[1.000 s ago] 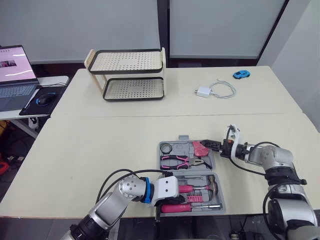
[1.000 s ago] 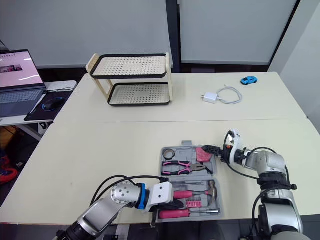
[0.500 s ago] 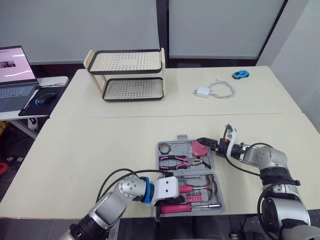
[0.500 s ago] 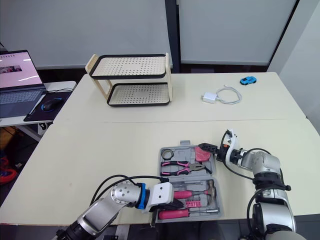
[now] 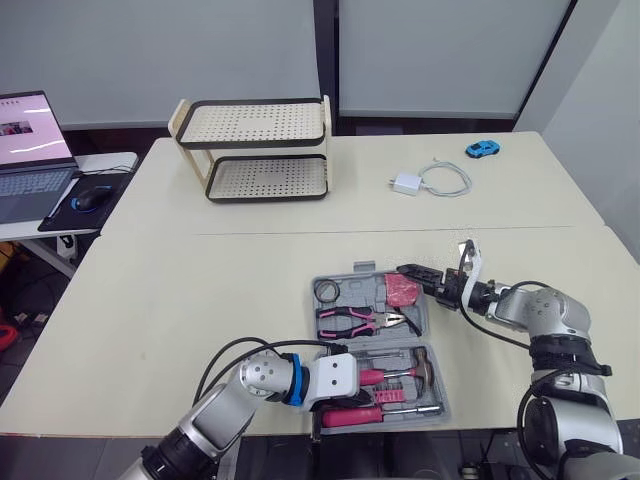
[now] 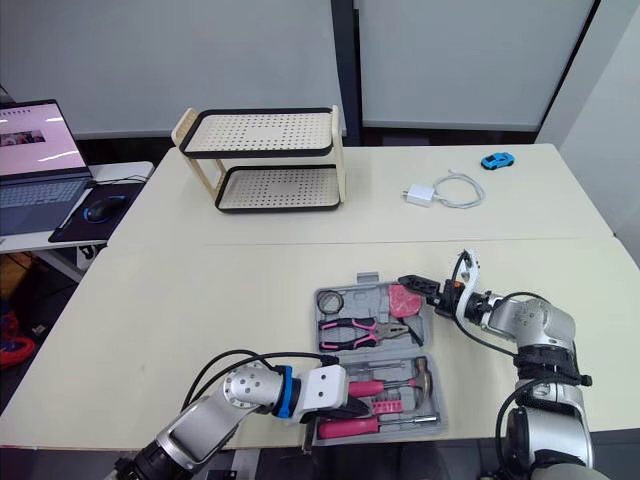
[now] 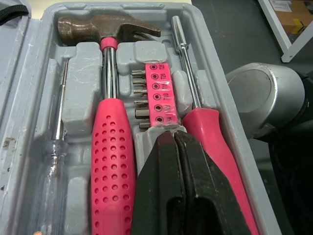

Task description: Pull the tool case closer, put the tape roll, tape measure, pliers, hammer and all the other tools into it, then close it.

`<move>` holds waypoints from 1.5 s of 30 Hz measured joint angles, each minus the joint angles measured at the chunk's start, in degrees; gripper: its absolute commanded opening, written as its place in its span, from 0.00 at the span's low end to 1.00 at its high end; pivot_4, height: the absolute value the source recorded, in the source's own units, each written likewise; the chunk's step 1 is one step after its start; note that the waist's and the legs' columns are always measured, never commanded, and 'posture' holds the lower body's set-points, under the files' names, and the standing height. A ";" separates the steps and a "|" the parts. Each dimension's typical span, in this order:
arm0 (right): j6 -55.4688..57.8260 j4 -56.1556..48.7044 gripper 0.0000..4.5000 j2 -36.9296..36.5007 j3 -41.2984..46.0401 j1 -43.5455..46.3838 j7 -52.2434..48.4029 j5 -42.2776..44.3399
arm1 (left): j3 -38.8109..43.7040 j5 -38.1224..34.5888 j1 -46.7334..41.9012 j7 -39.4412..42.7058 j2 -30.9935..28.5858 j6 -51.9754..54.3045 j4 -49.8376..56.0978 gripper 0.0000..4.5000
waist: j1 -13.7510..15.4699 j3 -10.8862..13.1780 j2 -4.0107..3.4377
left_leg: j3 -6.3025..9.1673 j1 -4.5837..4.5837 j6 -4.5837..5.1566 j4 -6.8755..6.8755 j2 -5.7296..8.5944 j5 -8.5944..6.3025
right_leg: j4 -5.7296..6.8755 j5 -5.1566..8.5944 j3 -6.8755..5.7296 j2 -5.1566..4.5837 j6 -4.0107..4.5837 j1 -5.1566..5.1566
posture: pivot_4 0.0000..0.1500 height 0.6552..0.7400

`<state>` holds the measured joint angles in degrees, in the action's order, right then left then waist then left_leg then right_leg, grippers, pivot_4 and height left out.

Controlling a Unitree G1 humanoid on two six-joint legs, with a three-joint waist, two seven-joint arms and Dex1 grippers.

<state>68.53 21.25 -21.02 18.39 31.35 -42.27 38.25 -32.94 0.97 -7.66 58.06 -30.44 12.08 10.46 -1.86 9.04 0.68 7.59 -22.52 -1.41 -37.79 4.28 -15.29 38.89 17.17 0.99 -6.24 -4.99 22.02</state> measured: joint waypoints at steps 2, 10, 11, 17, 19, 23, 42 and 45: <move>1.74 -2.04 0.99 -0.46 0.72 -0.59 0.21 1.40 | -0.02 0.01 0.00 -0.07 0.01 -0.48 -0.18 0.00 | 0.05 0.01 -0.01 | -0.01 -0.02 0.00 -0.01 0.01 0.00 | 0.00 0.00 0.00 -0.01 0.00 0.00 | 1.00 1.00; 8.51 -9.18 0.99 -1.93 3.13 -2.27 1.52 6.30 | 0.31 -0.02 -0.02 -0.08 -0.37 -2.37 -0.50 0.00 | 0.03 0.02 -0.01 | 0.00 -0.07 0.00 -0.01 0.00 0.00 | 0.00 0.00 0.00 -0.01 0.00 0.04 | 1.00 1.00; 9.16 -10.01 0.99 -2.08 3.38 -2.71 1.76 6.96 | 0.46 -0.04 -0.01 -0.08 -0.47 -2.48 -0.41 0.00 | 0.04 0.02 -0.01 | 0.00 -0.07 0.00 -0.01 0.00 0.00 | 0.00 0.00 -0.01 -0.01 0.00 0.04 | 1.00 1.00; 12.96 -12.90 0.99 -2.71 5.30 -3.83 3.26 10.42 | 5.75 -3.32 1.36 0.87 -4.31 -0.04 4.15 0.00 | -0.02 0.03 -0.02 | 0.00 -0.18 0.01 0.00 -0.01 0.00 | 0.01 0.00 0.00 -0.01 0.00 0.15 | 1.00 1.00; 14.14 -14.27 0.99 -2.84 5.97 -4.33 3.87 11.39 | 7.59 -5.44 2.87 2.12 -6.64 0.90 7.40 0.00 | -0.01 0.04 -0.03 | 0.01 -0.24 0.01 0.00 -0.01 0.00 | 0.01 0.00 0.00 -0.01 0.00 0.21 | 1.00 1.00; 16.93 -15.98 0.99 -2.88 7.87 -5.38 4.65 13.91 | 12.62 -9.76 6.48 4.81 -12.92 2.73 13.25 0.00 | -0.02 0.08 -0.05 | 0.02 -0.27 0.01 0.01 -0.03 0.00 | -0.02 0.00 -0.01 -0.01 0.00 0.23 | 1.00 1.00; 22.91 -38.96 0.99 -24.32 7.98 -25.39 10.28 46.57 | 29.29 -12.88 17.30 5.77 -23.92 2.59 8.34 0.00 | 0.42 0.34 -0.25 | -0.04 -0.32 0.04 0.06 -0.04 -0.02 | -0.09 0.02 -0.09 -0.04 0.01 0.16 | 1.00 1.00; 16.06 -48.51 0.99 -29.54 6.29 -30.99 9.03 39.83 | 27.29 -11.62 16.15 3.67 -21.55 3.10 7.96 0.00 | 0.47 0.35 -0.16 | -0.02 -0.31 0.04 0.05 -0.05 -0.02 | -0.09 0.03 -0.14 -0.03 0.00 0.14 | 1.00 1.00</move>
<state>84.59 -27.25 -50.56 24.68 0.36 -33.24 78.08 -5.65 -10.64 8.49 61.73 -51.99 15.18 18.42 -1.39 9.39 0.52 7.56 -22.83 -1.37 -37.74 4.23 -15.30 38.80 17.20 0.85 -6.27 -4.99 22.16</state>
